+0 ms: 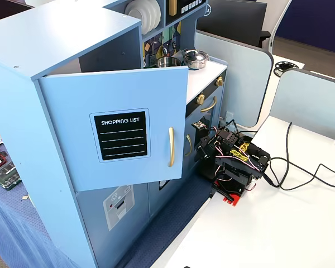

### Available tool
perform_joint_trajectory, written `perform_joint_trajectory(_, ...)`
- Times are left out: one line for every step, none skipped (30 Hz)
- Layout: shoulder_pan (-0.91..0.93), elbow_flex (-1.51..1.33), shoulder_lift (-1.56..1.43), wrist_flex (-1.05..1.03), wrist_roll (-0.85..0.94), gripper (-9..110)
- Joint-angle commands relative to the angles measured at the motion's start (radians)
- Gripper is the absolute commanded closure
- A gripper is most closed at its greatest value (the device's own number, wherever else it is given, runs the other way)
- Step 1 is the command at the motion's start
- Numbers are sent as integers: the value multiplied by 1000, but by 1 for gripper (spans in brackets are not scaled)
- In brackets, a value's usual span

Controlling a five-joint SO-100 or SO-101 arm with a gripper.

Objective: Open the left cabinet door

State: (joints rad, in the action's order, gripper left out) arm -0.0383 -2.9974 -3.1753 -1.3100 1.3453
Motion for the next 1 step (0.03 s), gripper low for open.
perform_joint_trajectory(2,2,-2,-143,84,101)
